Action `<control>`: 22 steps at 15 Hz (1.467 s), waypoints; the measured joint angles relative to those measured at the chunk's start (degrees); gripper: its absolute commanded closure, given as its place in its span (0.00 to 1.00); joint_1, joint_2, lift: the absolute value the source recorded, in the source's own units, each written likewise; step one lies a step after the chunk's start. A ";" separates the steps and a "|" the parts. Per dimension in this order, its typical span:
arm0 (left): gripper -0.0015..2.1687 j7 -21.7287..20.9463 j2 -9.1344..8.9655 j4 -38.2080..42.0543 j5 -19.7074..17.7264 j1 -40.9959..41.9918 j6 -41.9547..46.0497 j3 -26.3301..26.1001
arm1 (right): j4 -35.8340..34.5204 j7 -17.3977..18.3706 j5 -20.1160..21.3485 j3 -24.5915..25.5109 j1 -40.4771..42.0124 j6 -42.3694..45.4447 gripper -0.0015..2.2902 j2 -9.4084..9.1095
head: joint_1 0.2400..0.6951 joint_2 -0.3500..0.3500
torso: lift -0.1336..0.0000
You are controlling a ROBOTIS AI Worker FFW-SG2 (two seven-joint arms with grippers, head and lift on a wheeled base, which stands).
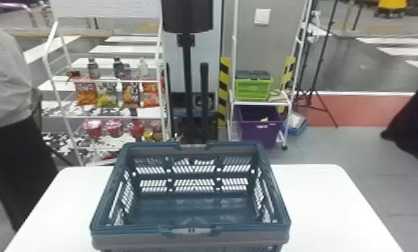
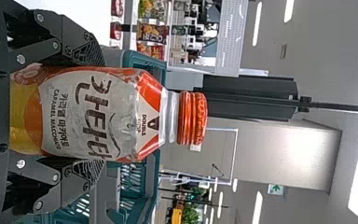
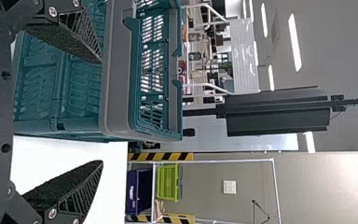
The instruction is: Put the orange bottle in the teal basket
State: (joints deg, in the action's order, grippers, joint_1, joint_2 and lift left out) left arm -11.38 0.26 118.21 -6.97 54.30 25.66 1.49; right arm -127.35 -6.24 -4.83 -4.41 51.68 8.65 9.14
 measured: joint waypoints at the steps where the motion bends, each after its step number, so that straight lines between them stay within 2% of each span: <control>1: 0.25 0.00 0.00 0.00 -0.04 0.01 0.09 0.00 | -0.02 0.00 0.00 -0.04 0.02 0.00 0.06 0.00 | 0.57 0.50 | 1.00; 11: 0.25 0.05 0.00 0.93 -0.06 0.34 0.14 0.00 | -0.62 0.00 0.06 -0.07 0.65 0.00 0.06 -0.05 | 0.57 0.50 | 1.00; 15: 0.25 -0.04 0.00 5.88 0.66 0.99 -1.12 0.32 | -0.50 0.00 0.09 -0.07 0.71 0.00 0.06 -0.01 | 0.57 0.50 | 1.00; 18: 0.25 -0.05 0.00 12.07 2.13 -0.18 -7.77 0.53 | -0.29 0.00 0.12 -0.04 0.70 0.00 0.06 -0.07 | 0.57 0.50 | 1.00; 22: 0.24 0.06 0.00 17.74 3.21 -8.28 -24.86 0.50 | -0.01 0.00 0.30 0.02 0.70 0.00 0.06 -0.38 | 0.57 0.50 | 1.00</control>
State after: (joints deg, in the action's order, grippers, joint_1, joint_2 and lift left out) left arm -11.32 0.26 135.95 -3.77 46.02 0.81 1.99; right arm -127.36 -6.24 -4.54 -4.39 52.38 8.65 8.76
